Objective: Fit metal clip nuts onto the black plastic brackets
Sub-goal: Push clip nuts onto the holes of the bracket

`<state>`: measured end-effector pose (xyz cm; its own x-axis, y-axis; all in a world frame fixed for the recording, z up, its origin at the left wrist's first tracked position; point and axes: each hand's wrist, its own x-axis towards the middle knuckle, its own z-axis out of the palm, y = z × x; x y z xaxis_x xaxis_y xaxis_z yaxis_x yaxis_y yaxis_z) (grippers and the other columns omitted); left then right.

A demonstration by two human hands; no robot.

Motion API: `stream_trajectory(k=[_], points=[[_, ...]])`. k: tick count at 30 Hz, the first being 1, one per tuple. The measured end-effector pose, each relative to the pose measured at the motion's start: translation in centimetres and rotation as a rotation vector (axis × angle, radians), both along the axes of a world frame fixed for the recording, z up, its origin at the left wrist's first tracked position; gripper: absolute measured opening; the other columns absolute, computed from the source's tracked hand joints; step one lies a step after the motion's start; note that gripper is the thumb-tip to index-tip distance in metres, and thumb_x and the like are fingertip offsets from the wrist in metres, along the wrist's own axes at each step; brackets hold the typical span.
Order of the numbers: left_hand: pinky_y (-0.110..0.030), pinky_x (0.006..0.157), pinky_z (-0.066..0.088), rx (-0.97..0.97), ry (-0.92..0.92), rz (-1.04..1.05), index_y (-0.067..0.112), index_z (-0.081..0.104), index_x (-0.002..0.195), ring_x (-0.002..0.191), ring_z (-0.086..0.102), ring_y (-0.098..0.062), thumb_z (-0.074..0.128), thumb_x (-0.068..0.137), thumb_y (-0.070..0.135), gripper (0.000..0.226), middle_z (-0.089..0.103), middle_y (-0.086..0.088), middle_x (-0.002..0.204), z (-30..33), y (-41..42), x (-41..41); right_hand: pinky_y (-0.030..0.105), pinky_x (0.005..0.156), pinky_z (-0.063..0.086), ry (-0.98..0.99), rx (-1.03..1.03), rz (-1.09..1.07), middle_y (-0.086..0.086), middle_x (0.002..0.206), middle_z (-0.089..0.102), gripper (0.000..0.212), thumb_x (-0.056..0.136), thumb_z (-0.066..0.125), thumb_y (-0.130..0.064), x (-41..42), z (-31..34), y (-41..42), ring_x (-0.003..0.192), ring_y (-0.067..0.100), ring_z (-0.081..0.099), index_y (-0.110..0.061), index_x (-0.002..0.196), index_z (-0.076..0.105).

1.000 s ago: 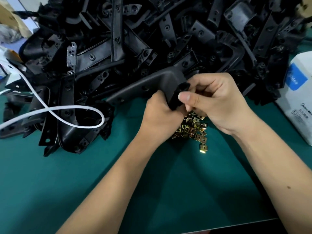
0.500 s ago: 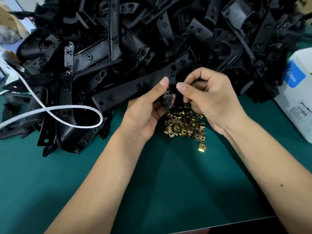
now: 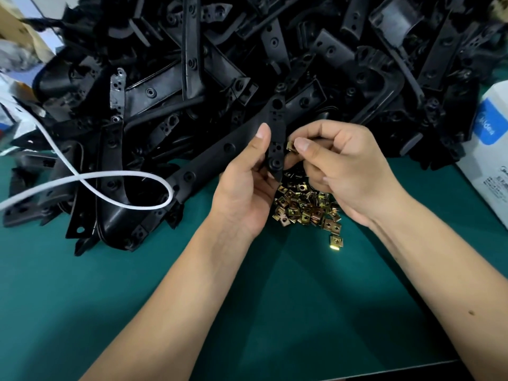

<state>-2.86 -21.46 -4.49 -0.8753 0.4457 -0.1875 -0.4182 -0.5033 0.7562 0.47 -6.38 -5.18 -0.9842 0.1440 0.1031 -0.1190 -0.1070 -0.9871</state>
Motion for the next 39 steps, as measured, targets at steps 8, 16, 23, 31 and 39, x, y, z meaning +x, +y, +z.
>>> stream_trajectory(k=[8, 16, 23, 31, 39], points=[[-0.012, 0.048, 0.045, 0.007, -0.028, 0.049, 0.017, 0.077, 0.068, 0.063, 0.068, -0.009, 0.074, 0.08, 0.037, 0.024, 0.071, -0.001, 0.074, -0.35, 0.02, -0.26, 0.024, 0.043, 0.021, 0.052, 0.054, 0.065, -0.009, 0.057, 0.061, 0.01, 0.101, 0.059, 0.003, 0.19, 0.15, 0.05, 0.045, 0.01, 0.028, -0.001, 0.102, 0.068], [-0.01, 0.045, 0.041, 0.035, -0.098, 0.056, 0.014, 0.066, 0.081, 0.066, 0.047, -0.005, 0.079, 0.075, 0.035, 0.025, 0.055, 0.001, 0.077, -0.57, 0.01, -0.62, 0.022, 0.043, 0.022, 0.06, -0.016, 0.006, -0.006, 0.053, 0.047, 0.005, 0.1, 0.058, 0.005, 0.29, 0.17, -0.71, 0.045, 0.012, 0.025, 0.001, 0.102, 0.056], [-0.012, 0.042, 0.04, -0.037, -0.121, 0.035, 0.017, 0.075, 0.062, 0.066, 0.052, -0.007, 0.084, 0.07, 0.035, 0.021, 0.062, 0.0, 0.069, -0.71, -0.01, -0.86, 0.021, 0.043, 0.024, 0.092, 0.01, 0.012, -0.005, 0.056, 0.047, 0.012, 0.1, 0.058, 0.005, 0.26, 0.19, -0.46, 0.044, 0.012, 0.024, -0.005, 0.098, 0.052], [-0.012, 0.038, 0.035, -0.028, -0.139, -0.075, 0.017, 0.075, 0.061, 0.049, 0.053, -0.002, 0.082, 0.072, 0.03, 0.018, 0.062, 0.004, 0.064, -0.64, -0.01, -0.63, 0.022, 0.044, 0.022, 0.091, 0.006, 0.089, -0.002, 0.055, 0.042, 0.02, 0.096, 0.062, 0.0, 0.29, 0.14, -0.03, 0.043, 0.013, 0.021, -0.012, 0.098, 0.047], [-0.017, 0.046, 0.037, -0.093, 0.017, 0.033, 0.019, 0.069, 0.07, 0.053, 0.053, -0.004, 0.082, 0.072, 0.029, 0.016, 0.062, 0.006, 0.065, -0.79, 0.37, -0.2, 0.02, 0.043, 0.019, 0.035, -0.01, 0.085, -0.005, 0.051, 0.04, 0.02, 0.1, 0.06, 0.004, 0.33, 0.22, 0.06, 0.041, 0.01, 0.021, -0.01, 0.098, 0.047]])
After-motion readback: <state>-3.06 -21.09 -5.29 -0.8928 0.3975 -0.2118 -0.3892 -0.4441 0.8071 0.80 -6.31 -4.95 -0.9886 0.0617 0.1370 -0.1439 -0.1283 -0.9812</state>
